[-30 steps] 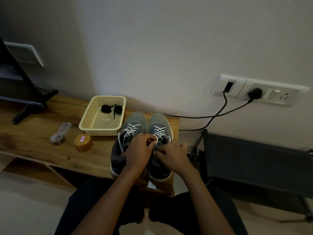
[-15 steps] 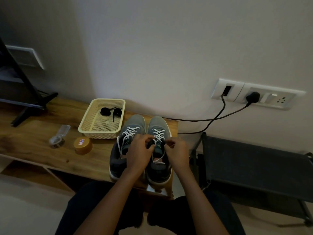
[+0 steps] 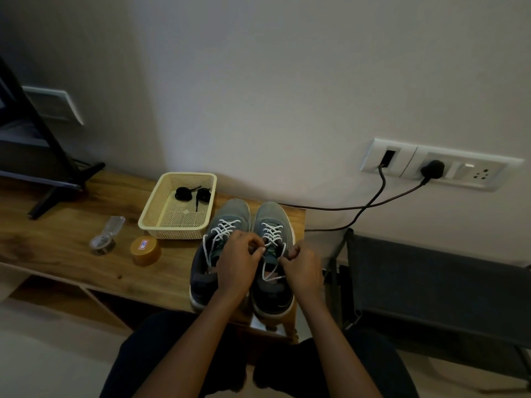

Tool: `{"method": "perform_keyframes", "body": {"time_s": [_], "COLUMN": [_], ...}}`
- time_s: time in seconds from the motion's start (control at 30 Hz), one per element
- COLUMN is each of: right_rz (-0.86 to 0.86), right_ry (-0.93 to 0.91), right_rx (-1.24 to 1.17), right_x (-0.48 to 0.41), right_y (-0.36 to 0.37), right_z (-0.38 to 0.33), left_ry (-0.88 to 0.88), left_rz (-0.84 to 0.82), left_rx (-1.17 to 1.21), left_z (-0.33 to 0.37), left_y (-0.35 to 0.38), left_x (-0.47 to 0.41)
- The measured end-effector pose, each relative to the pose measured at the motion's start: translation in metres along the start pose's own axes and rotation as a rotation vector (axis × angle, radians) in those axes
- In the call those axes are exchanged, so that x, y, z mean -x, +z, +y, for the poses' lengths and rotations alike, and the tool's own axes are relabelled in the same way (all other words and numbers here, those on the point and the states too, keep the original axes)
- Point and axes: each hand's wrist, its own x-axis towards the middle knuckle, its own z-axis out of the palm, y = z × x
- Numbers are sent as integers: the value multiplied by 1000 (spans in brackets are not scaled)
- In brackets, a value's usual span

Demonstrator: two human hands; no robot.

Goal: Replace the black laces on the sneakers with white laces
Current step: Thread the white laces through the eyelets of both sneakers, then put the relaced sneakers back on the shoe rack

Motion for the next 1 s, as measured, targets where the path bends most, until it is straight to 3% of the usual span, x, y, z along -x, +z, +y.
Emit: {"method": "perform_keyframes", "body": {"time_s": [0.27,0.37,0.5,0.57,0.63,0.7,0.77,0.87,1.0], "right_rz": [-191,-202,-158,-225,-343,-468,-515,-436,-221], "right_ry": [96,44,-164,-235,-225,-193,-184,-175,-195], "right_rx": [50,2,0,65,173,278,352,342,241], "right_x": [-2,-3,7,16,24,33,43,58,71], "right_y": [-6,-9,-18,-22,-28,-37,-40,-28,-5], "right_z": [4,0,-4,-3,-1,-3,-1,6,12], "left_ry": [-38,-12,33,55,68,16,-100,-214,-204], "left_rz": [-76,-78,-40,-16,-35,-125,-286,-443,-301], "left_rx": [-29,-67,-75,-210,-491,-697,-756,-634,-401], "left_z": [-3,-1,5,3,-3,-10,-24,-46,-48], "left_y": [4,4,-7,-21,-37,-54,-65,-67,-60], "left_x": [3,5,10,14,18,22,26,31,34]}}
